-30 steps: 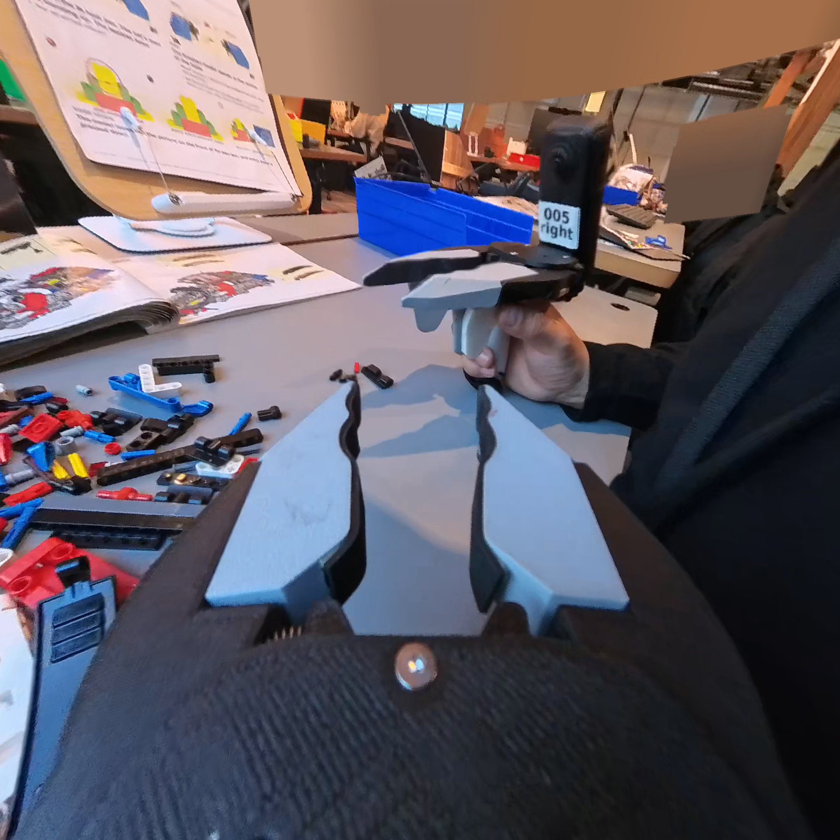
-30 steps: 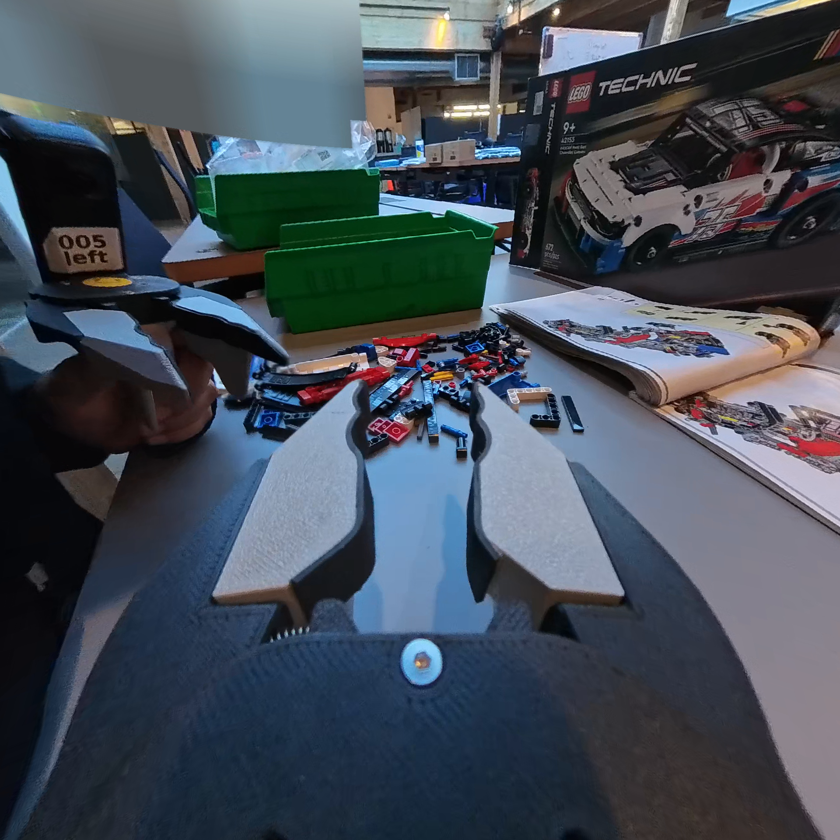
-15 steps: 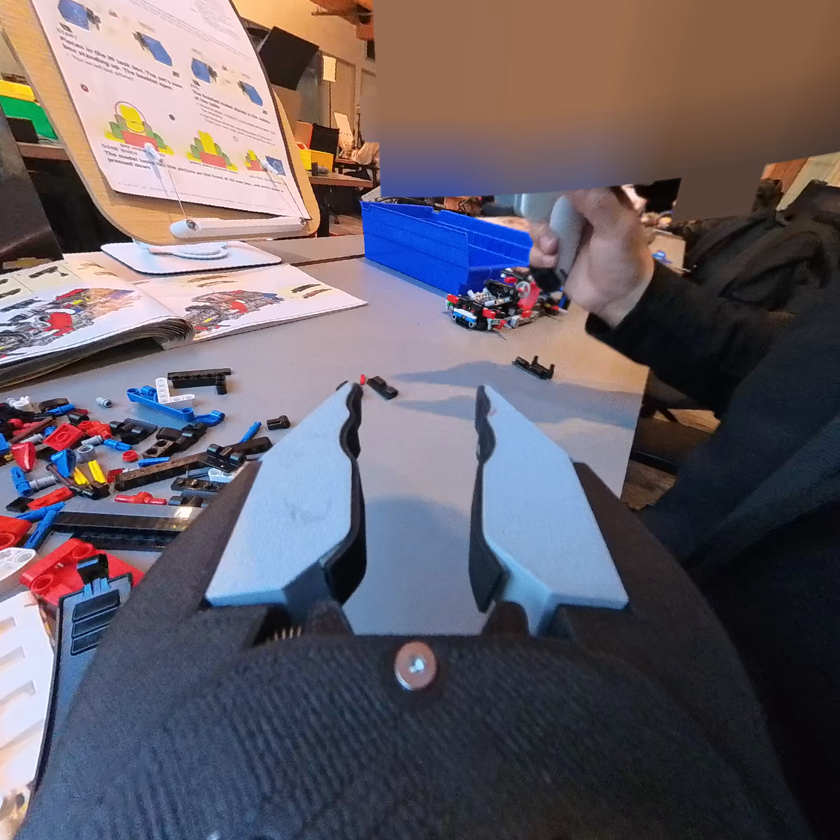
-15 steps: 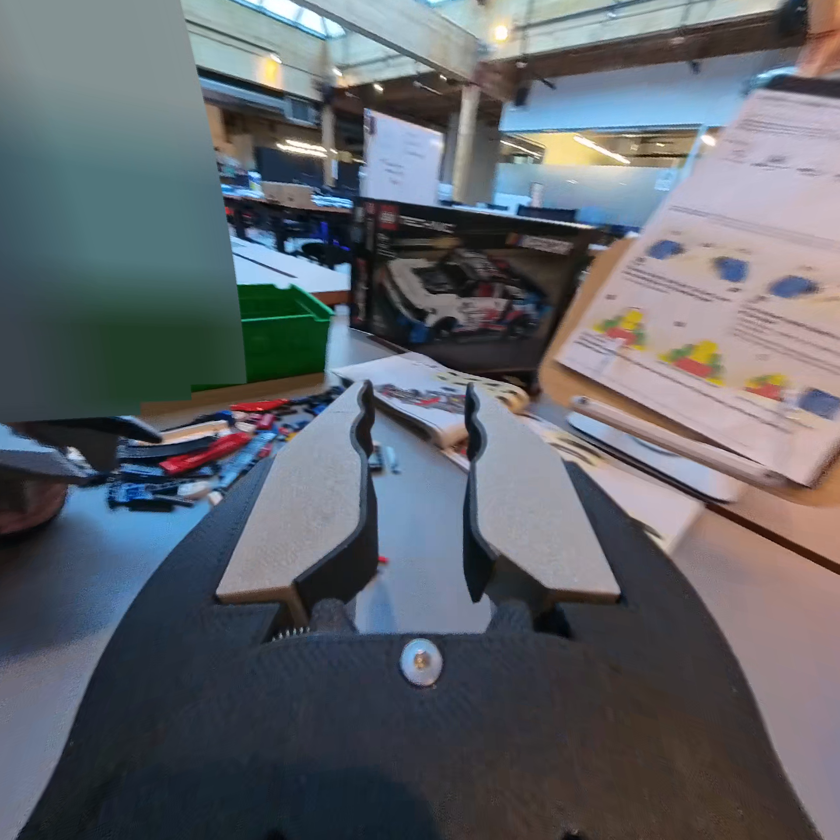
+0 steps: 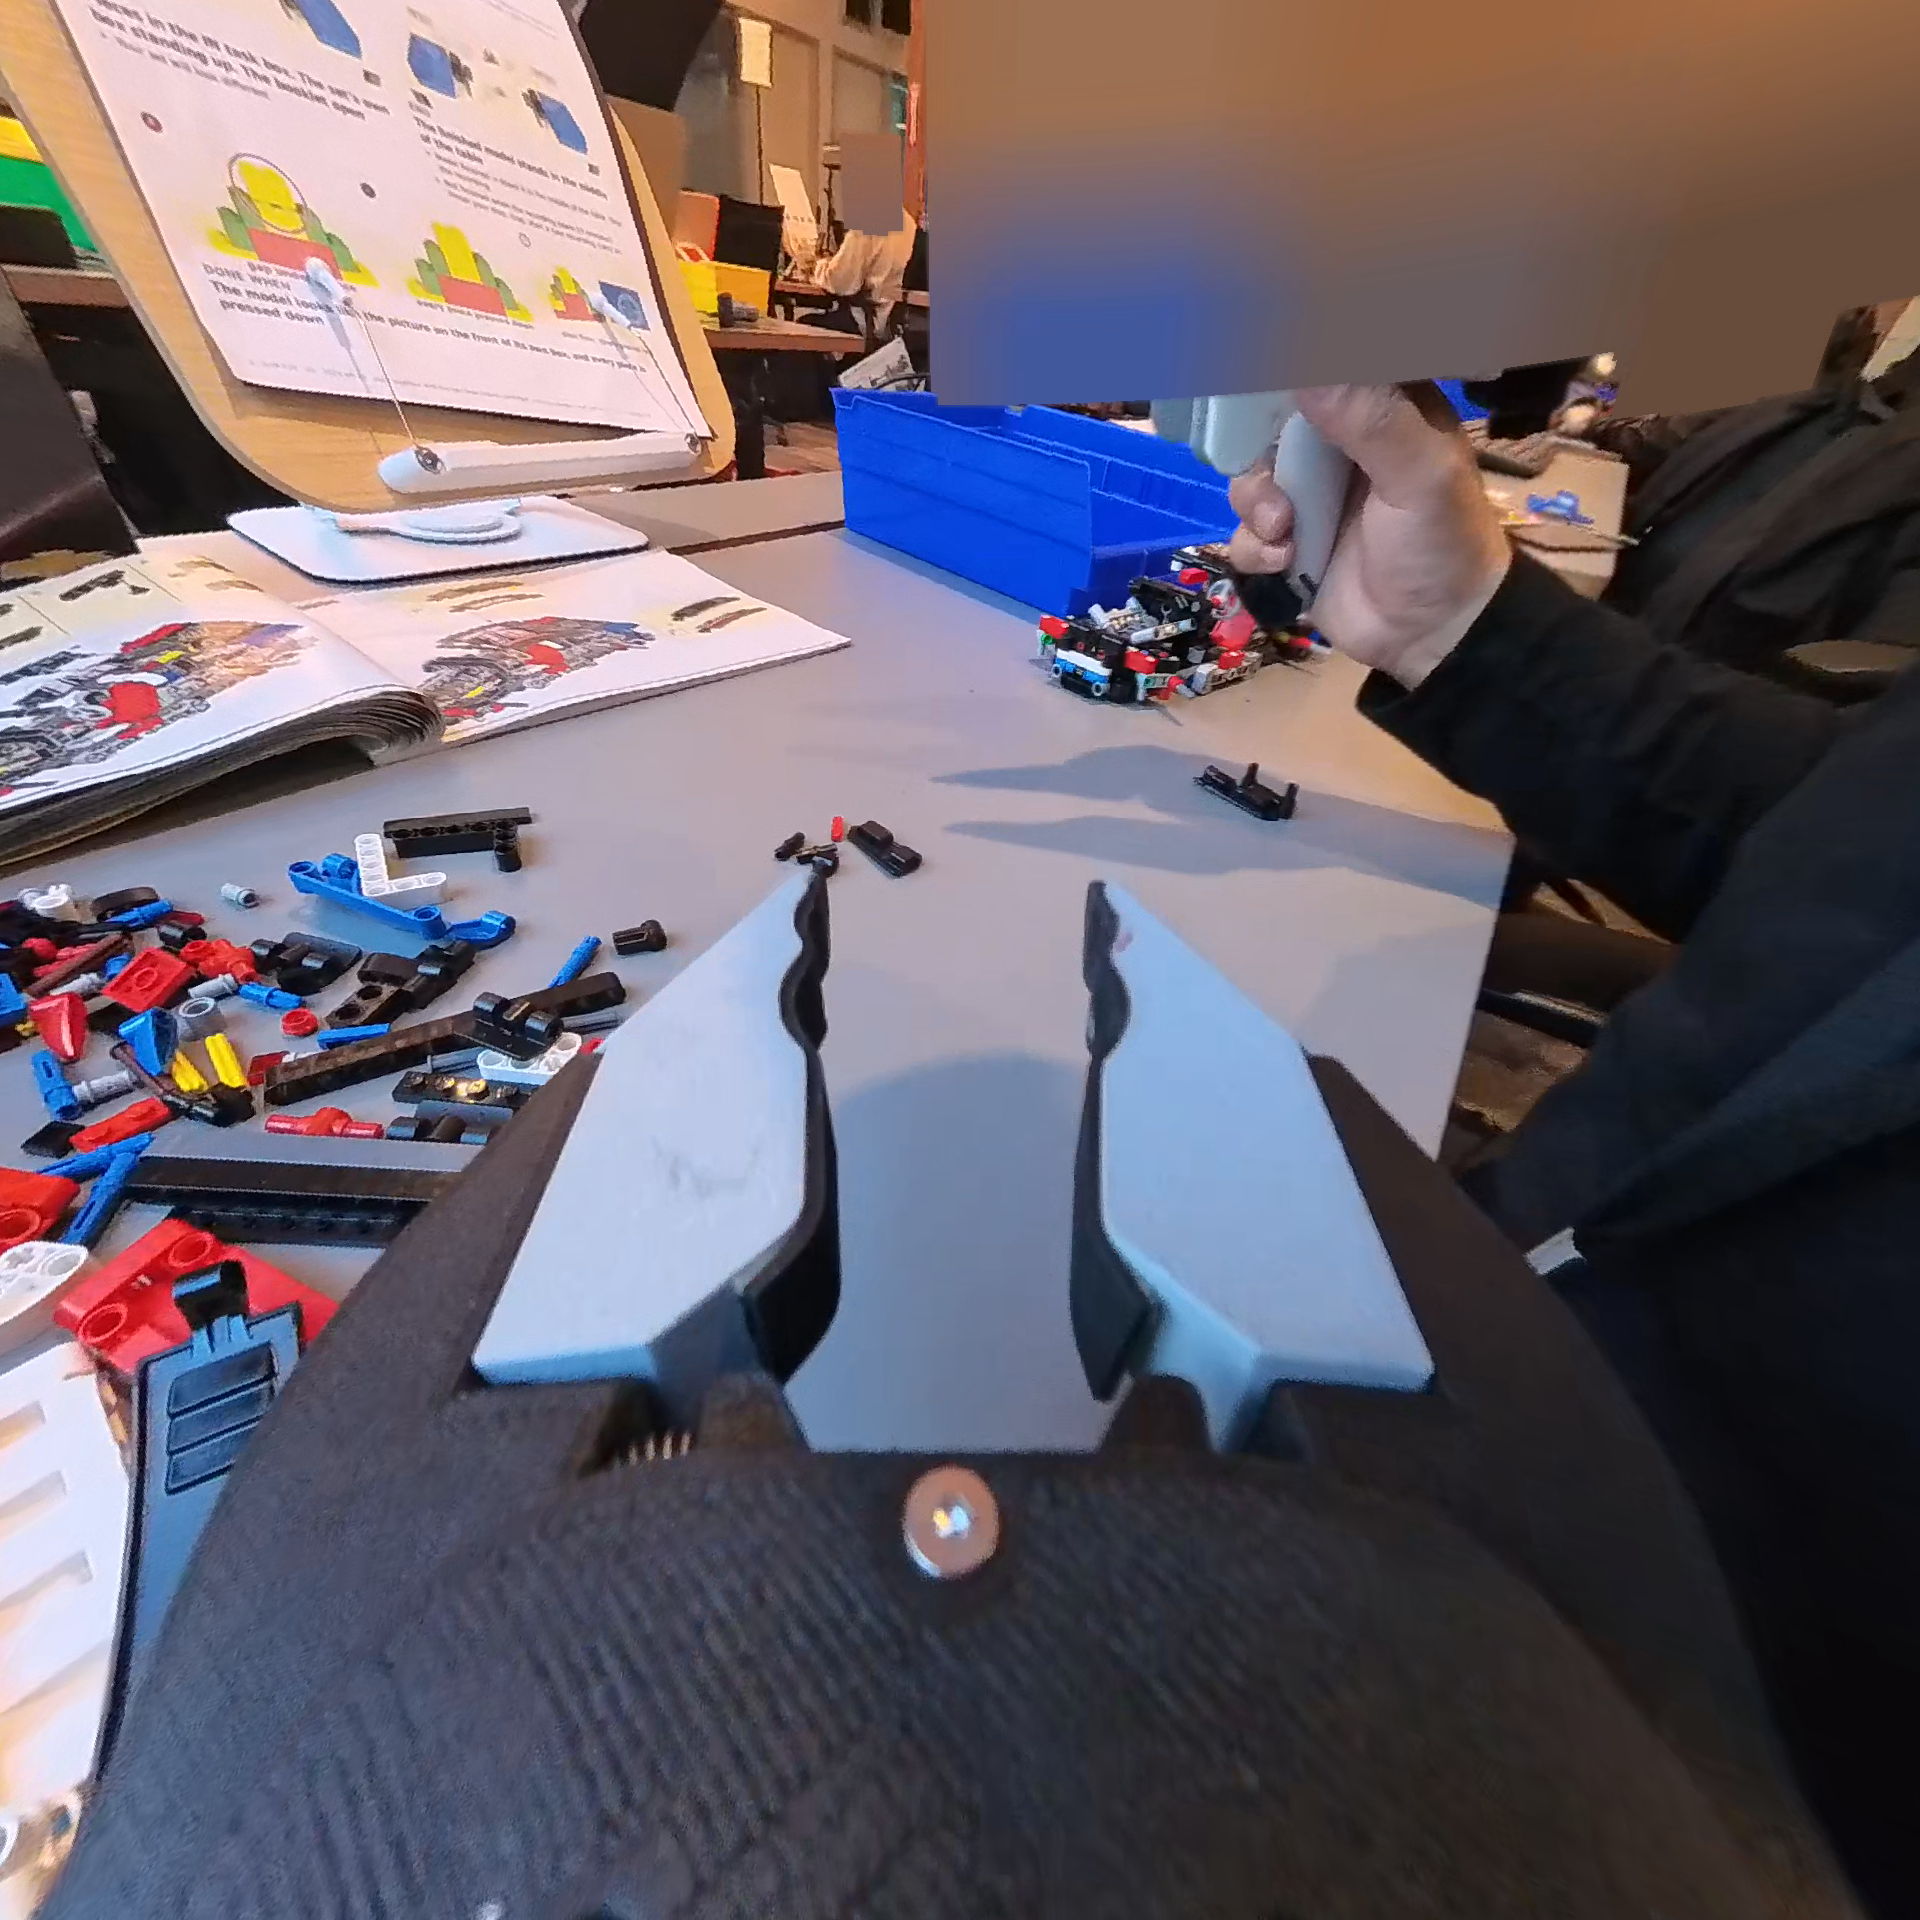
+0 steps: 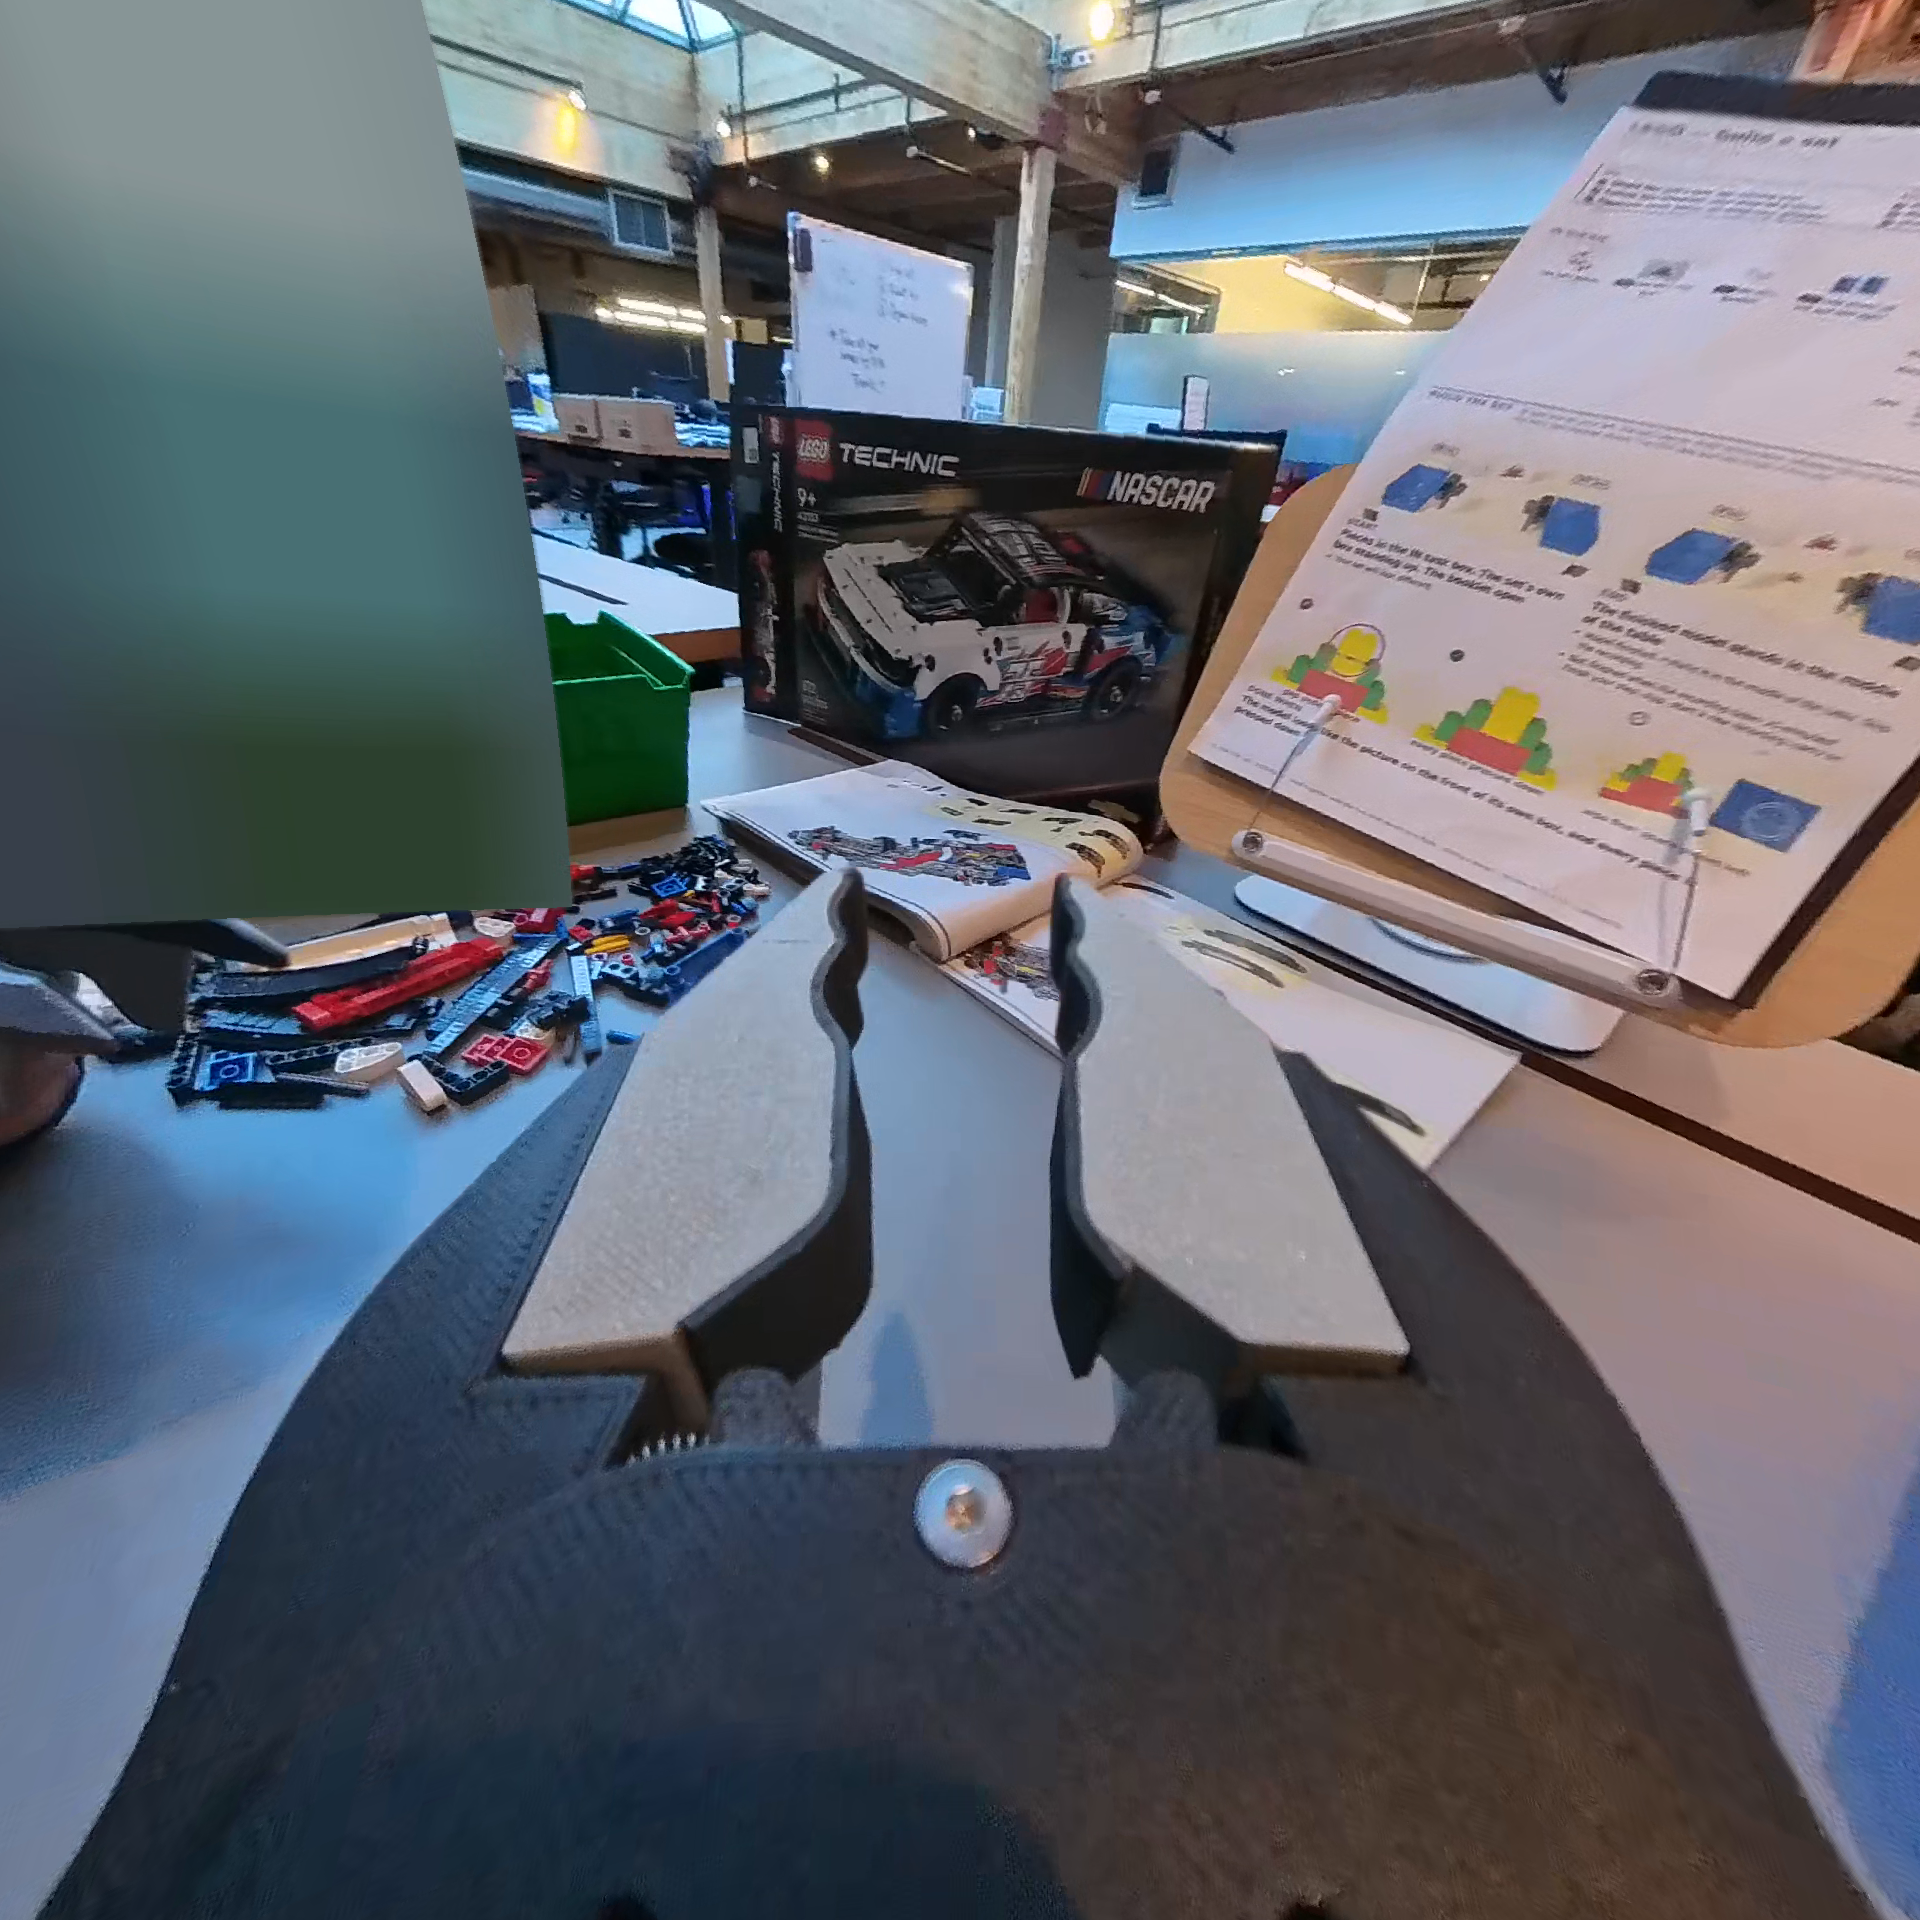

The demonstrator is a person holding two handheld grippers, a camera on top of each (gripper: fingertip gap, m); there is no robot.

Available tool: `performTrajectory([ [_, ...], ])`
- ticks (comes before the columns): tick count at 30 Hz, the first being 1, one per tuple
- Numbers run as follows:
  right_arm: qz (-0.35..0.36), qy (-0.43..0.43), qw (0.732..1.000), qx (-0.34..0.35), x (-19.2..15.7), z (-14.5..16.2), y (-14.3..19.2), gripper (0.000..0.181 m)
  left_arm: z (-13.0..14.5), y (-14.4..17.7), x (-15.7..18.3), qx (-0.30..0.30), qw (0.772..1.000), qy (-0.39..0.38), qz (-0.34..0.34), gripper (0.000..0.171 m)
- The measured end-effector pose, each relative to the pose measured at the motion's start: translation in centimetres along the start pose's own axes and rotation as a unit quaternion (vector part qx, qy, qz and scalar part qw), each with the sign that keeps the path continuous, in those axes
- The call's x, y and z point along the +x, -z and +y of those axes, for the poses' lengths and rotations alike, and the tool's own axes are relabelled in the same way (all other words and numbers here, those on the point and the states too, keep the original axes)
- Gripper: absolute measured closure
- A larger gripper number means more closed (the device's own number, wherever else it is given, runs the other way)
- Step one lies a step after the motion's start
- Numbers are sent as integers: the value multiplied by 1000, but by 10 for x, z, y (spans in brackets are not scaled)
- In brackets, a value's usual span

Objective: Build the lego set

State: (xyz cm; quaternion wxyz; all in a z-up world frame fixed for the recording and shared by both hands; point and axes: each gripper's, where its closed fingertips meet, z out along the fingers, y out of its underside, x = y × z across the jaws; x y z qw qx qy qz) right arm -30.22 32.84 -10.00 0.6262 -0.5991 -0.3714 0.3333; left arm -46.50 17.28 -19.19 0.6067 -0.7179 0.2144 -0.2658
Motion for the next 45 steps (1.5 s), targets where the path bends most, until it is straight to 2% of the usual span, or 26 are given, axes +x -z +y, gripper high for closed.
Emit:
performTrajectory([
  [5,-38,-16,999,18,-20,-2,-17,150,0,0,-2,-1,1000,-2,-8,126],
  [16,-93,-28,995,-21,-74,48,-59,151,-1,1,-4,2,1000,10,-9,126],
  [21,-111,-18,993,-31,-96,61,-75,151,-2,3,-5,8,1000,18,-6,126],
  [30,-110,-33,991,-71,-96,92,-89,151,-7,15,-9,35,997,64,7,128],
  [40,-101,-25,991,-82,-95,96,-95,150,-8,16,-16,40,993,106,19,133],
  [45,-92,-32,993,-63,-90,90,-92,152,-8,16,-17,40,994,104,18,132],
])
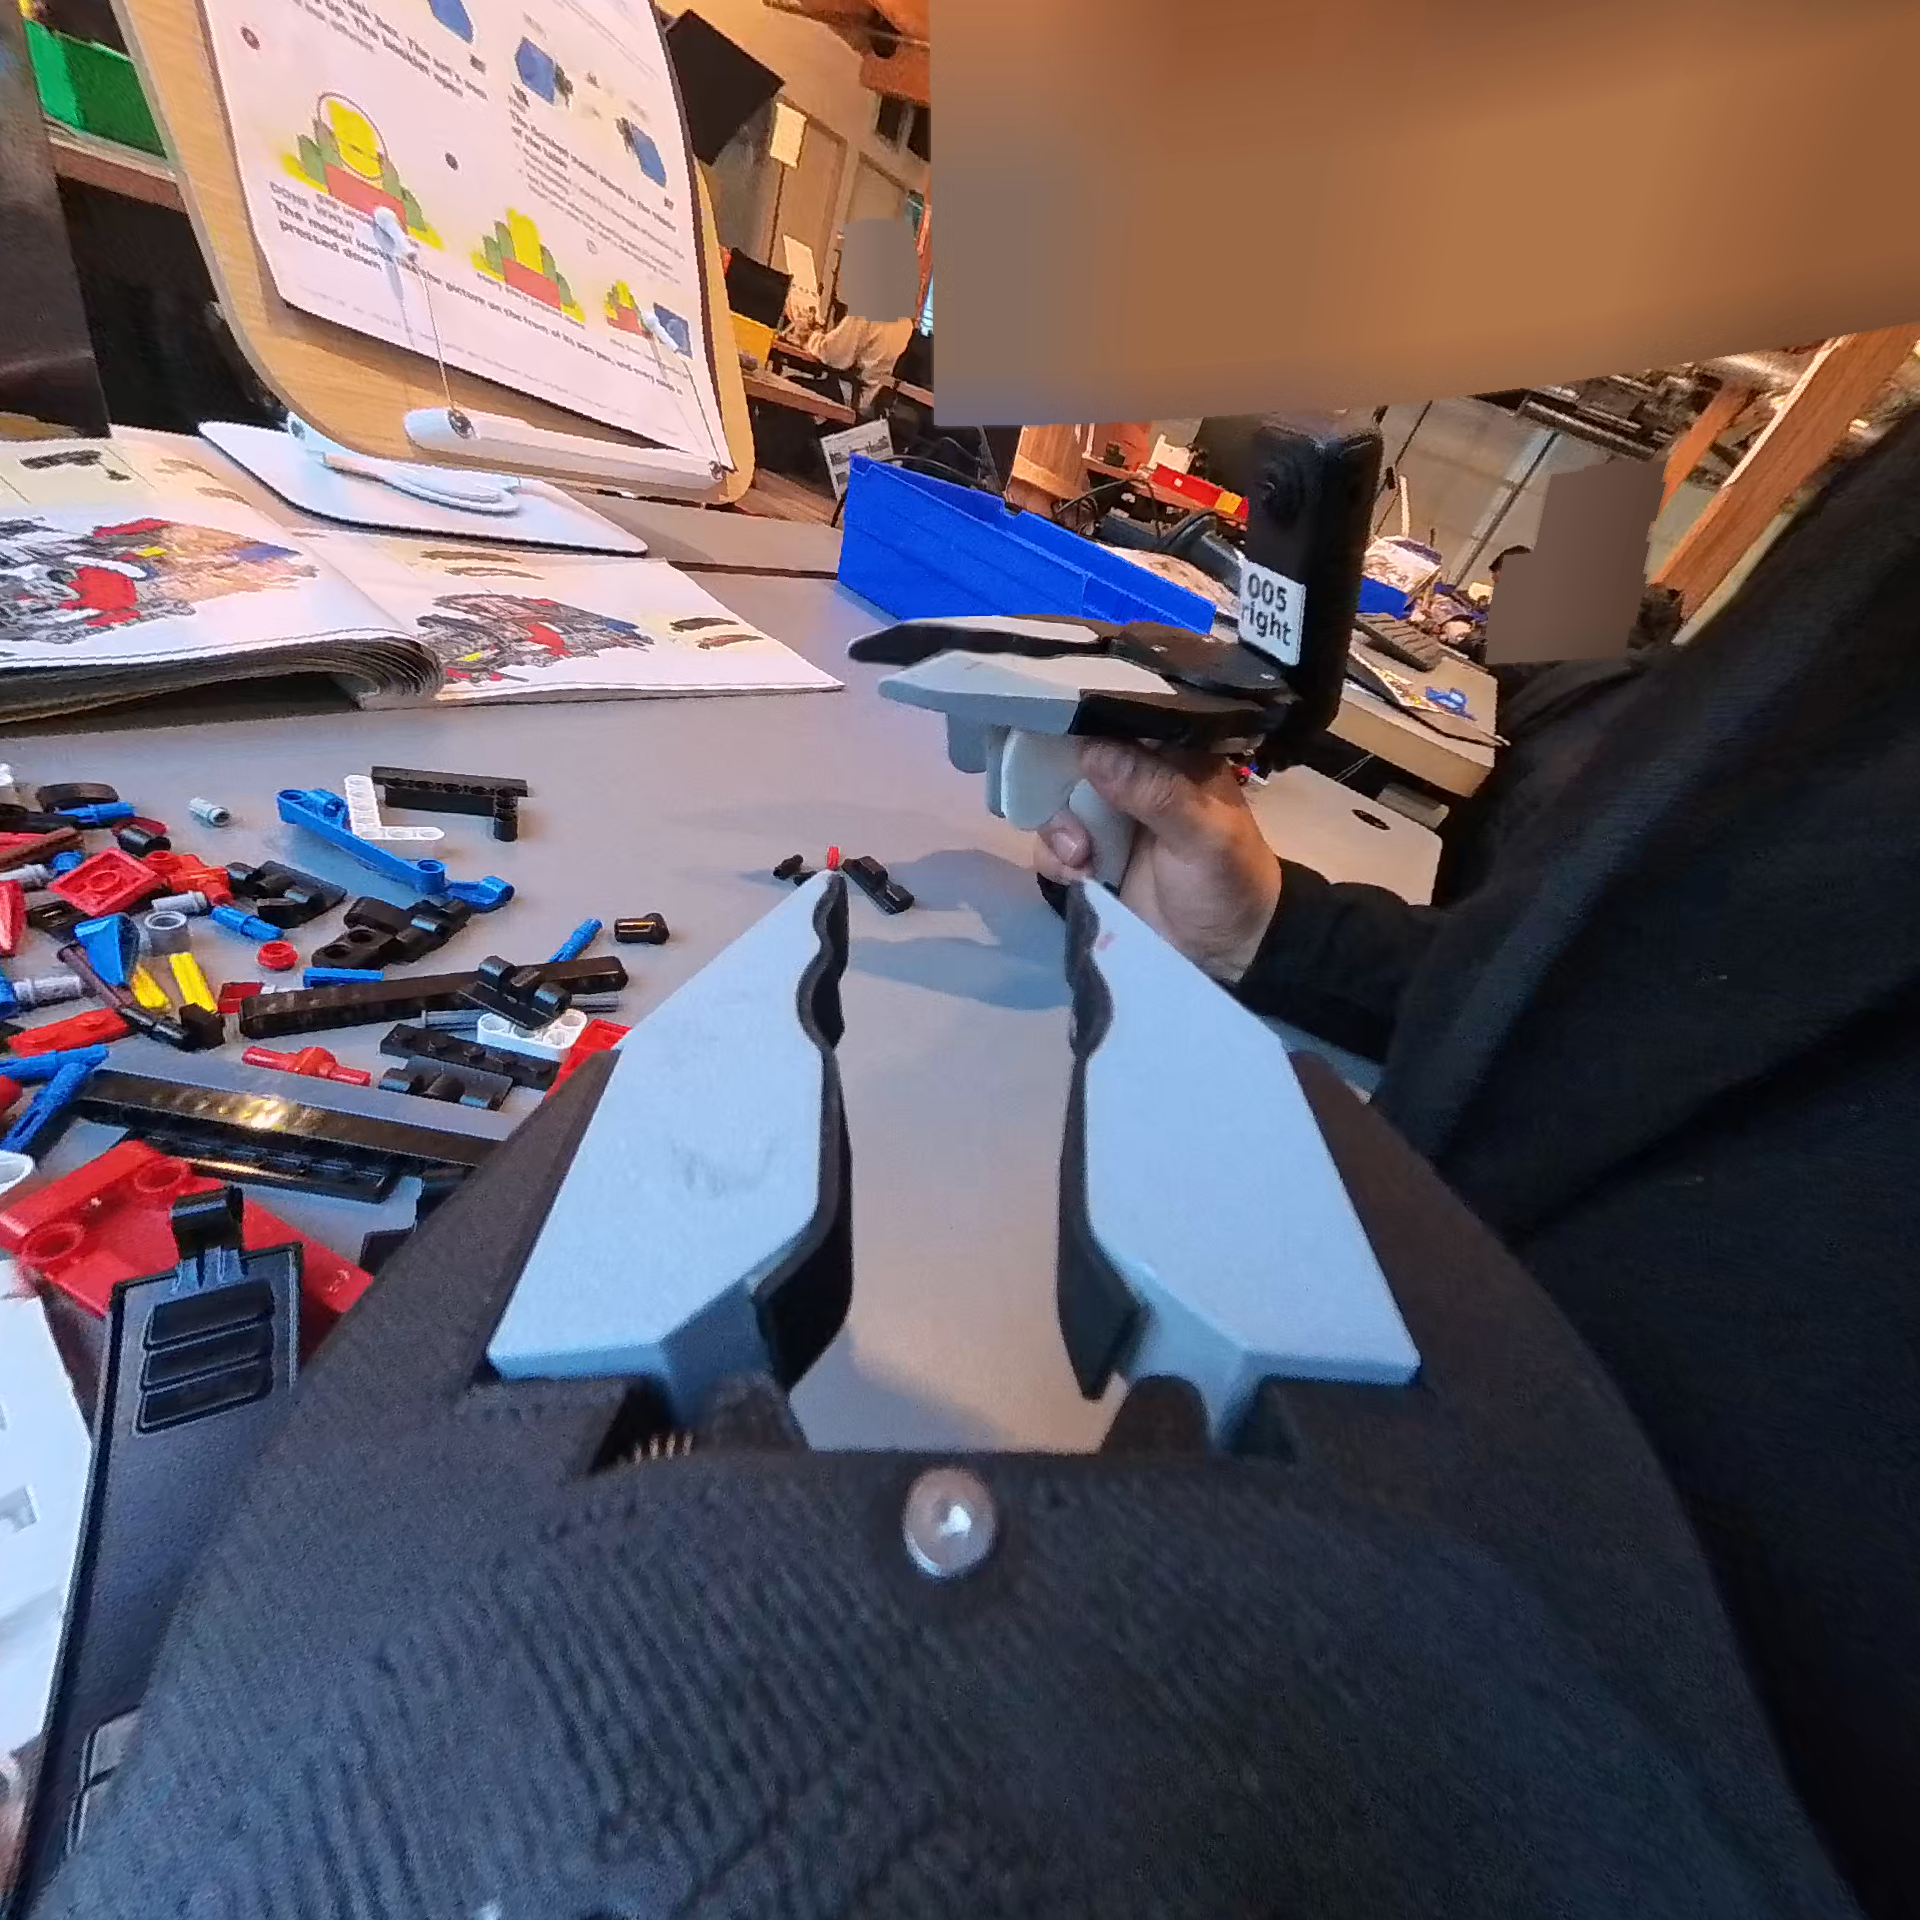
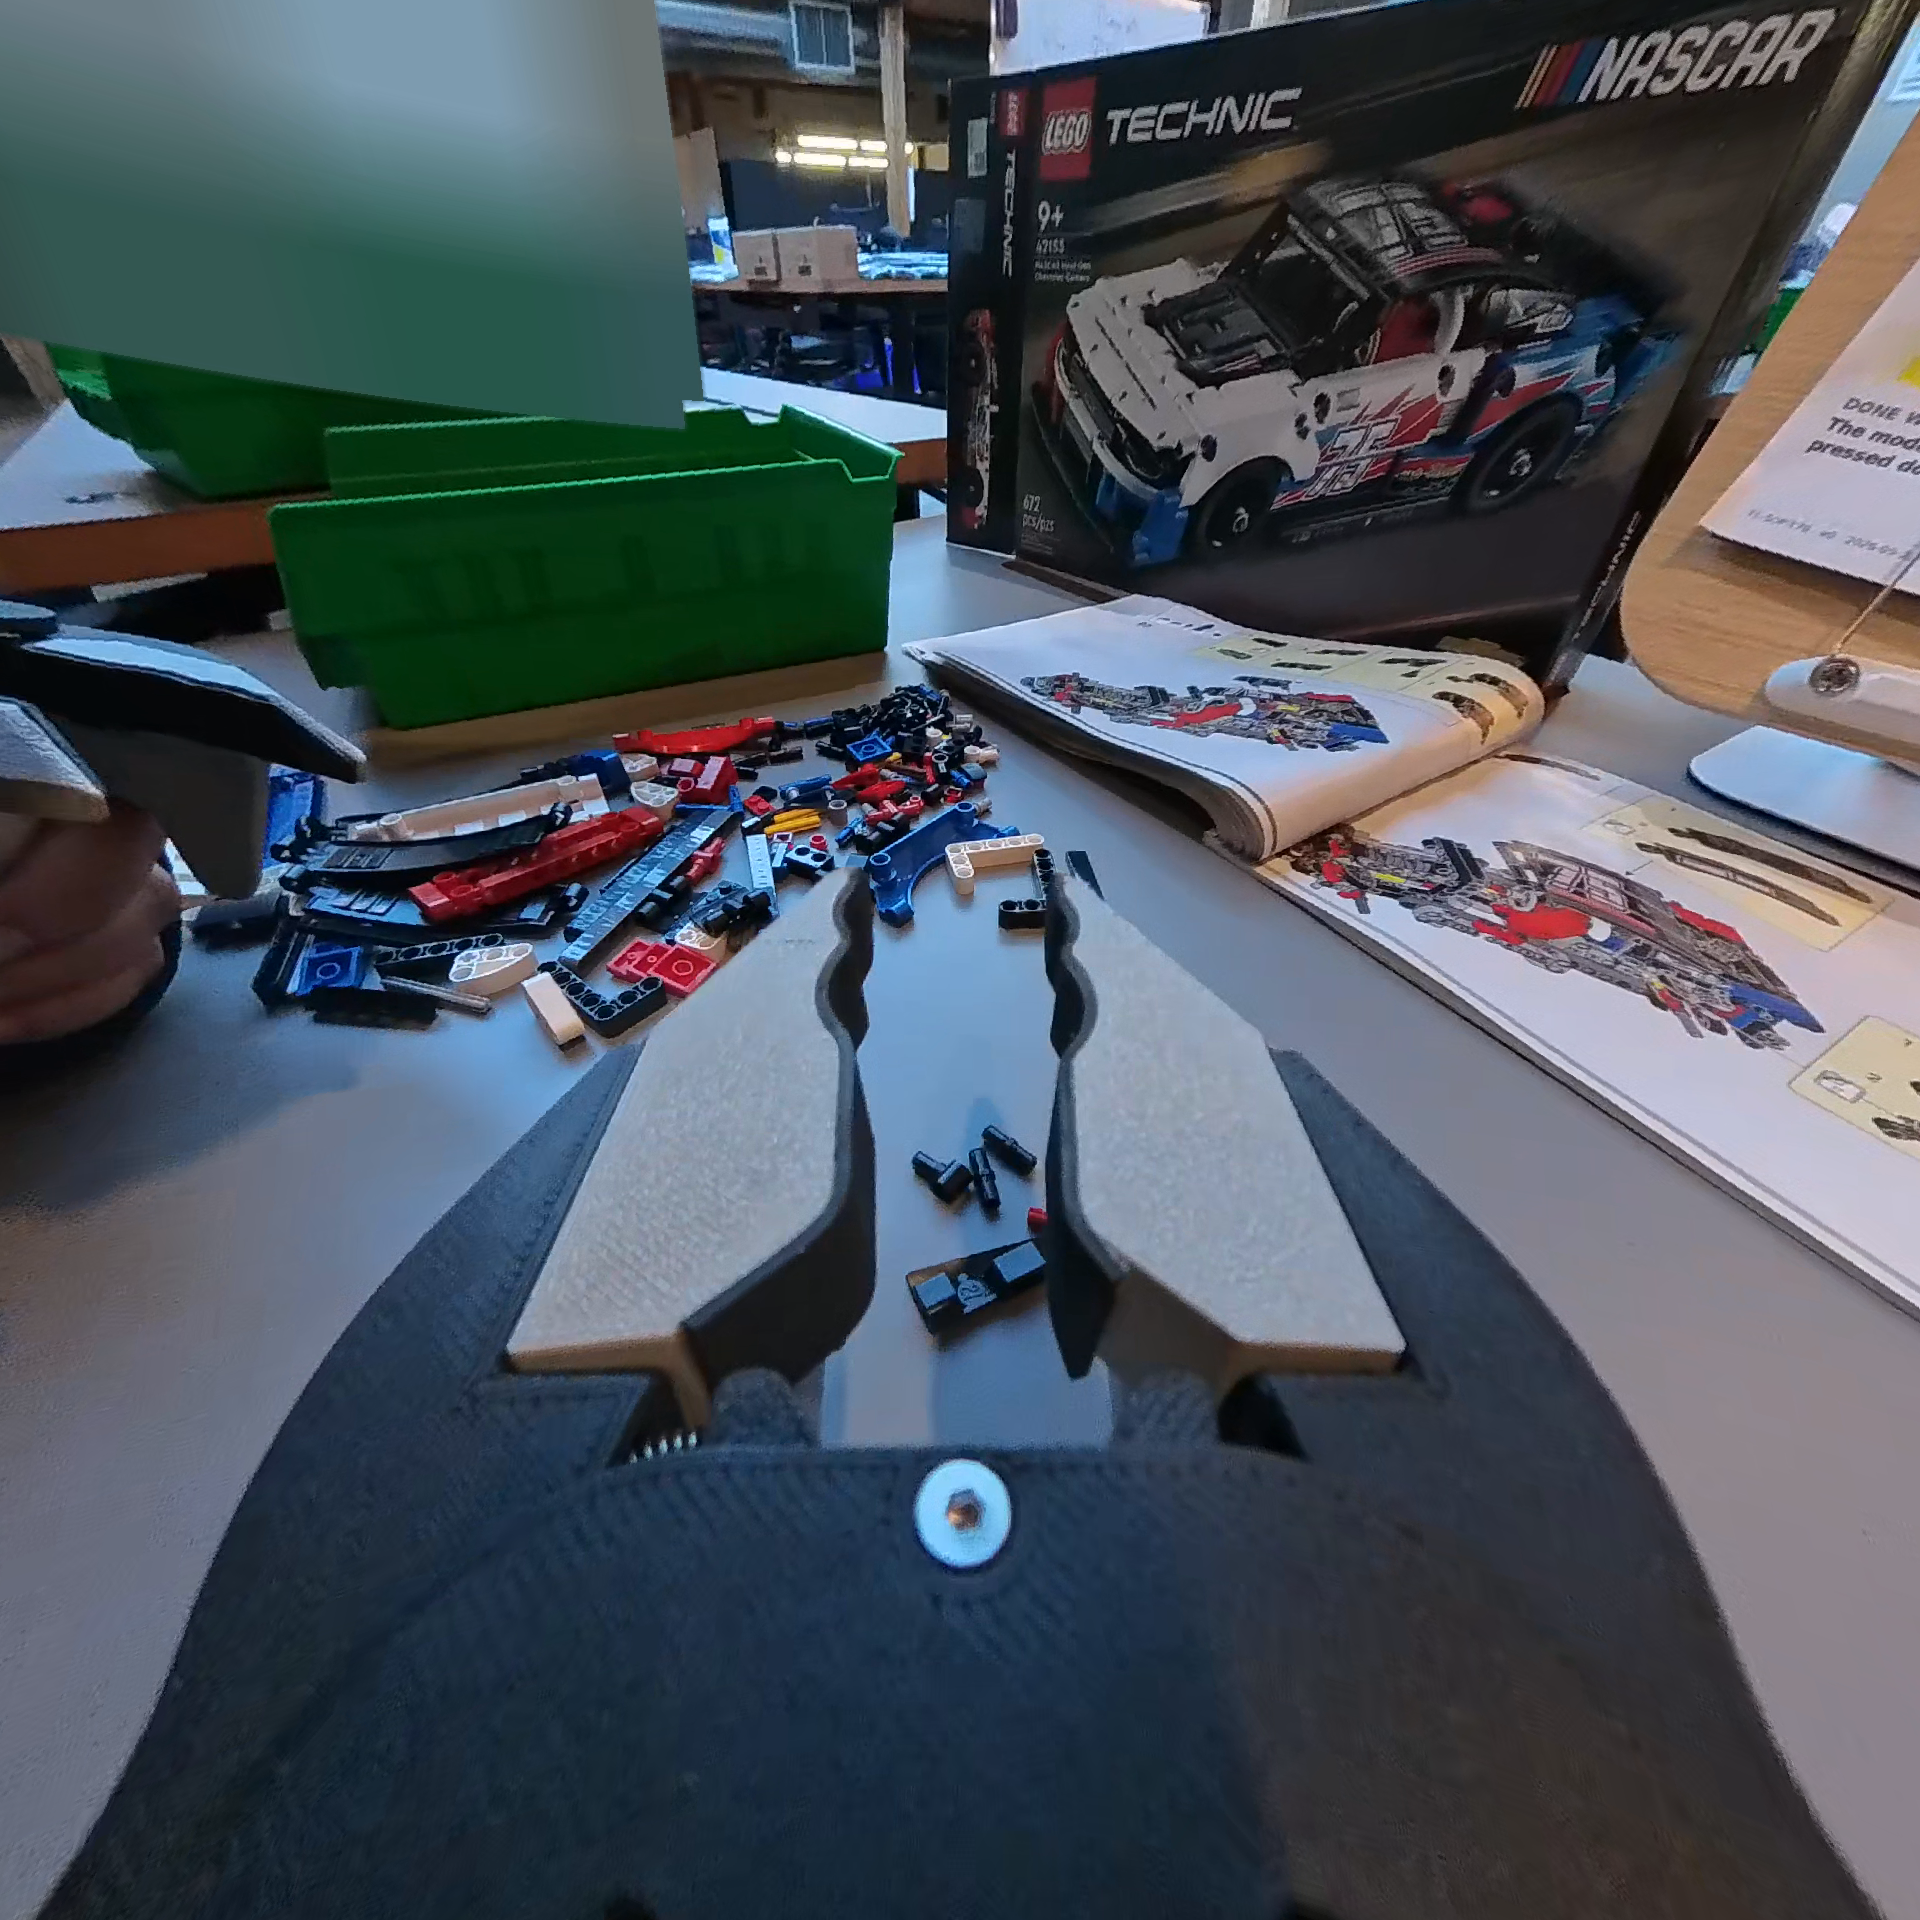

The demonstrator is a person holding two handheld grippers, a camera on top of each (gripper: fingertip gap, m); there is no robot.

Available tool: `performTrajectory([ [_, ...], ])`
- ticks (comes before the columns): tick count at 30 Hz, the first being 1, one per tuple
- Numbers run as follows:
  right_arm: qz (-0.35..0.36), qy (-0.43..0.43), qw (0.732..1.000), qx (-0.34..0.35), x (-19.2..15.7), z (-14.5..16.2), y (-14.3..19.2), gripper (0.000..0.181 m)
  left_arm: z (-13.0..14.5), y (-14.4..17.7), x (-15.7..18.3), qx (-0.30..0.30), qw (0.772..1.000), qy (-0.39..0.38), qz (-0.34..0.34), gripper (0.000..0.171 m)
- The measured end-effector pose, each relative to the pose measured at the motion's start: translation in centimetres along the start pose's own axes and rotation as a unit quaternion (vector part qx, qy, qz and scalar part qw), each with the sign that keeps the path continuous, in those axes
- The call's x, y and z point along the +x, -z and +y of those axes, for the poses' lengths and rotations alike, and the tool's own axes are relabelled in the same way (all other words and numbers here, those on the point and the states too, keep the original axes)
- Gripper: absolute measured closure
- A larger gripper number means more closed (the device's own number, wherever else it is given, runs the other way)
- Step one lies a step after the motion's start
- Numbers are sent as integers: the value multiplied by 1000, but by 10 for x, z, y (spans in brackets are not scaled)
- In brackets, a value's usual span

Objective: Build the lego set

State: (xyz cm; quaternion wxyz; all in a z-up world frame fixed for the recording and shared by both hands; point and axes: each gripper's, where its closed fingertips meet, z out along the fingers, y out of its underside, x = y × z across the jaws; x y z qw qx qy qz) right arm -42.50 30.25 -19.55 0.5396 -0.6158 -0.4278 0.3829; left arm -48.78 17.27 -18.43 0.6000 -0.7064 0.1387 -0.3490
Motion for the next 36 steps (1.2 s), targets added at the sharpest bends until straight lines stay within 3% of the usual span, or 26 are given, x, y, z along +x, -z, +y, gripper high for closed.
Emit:
performTrajectory([
  [10,-5,-19,1000,17,1,-5,7,152,-1,-2,-10,-18,998,-28,-45,130],
  [13,-6,-19,1000,18,-1,-6,9,152,-18,-5,-18,-40,997,-17,-58,113],
  [16,-8,-18,1000,21,-3,-8,11,154,-46,1,-47,-82,990,-47,-101,111],
  [19,-10,-15,1000,20,-6,-9,11,154,-55,17,-100,-178,965,-75,-175,120],
  [23,-19,-15,1000,18,-10,-9,11,157,-31,22,-134,-356,924,-57,-131,124],
  [26,-28,-20,999,19,-12,-9,11,157,-28,22,-173,-439,883,-95,-139,132],
  [32,-36,-24,999,13,-16,-7,10,159,-40,10,-235,-539,823,-110,-138,139],
  [36,-39,-22,999,11,-18,-6,9,160,-43,-14,-260,-556,815,-93,-133,147],
])
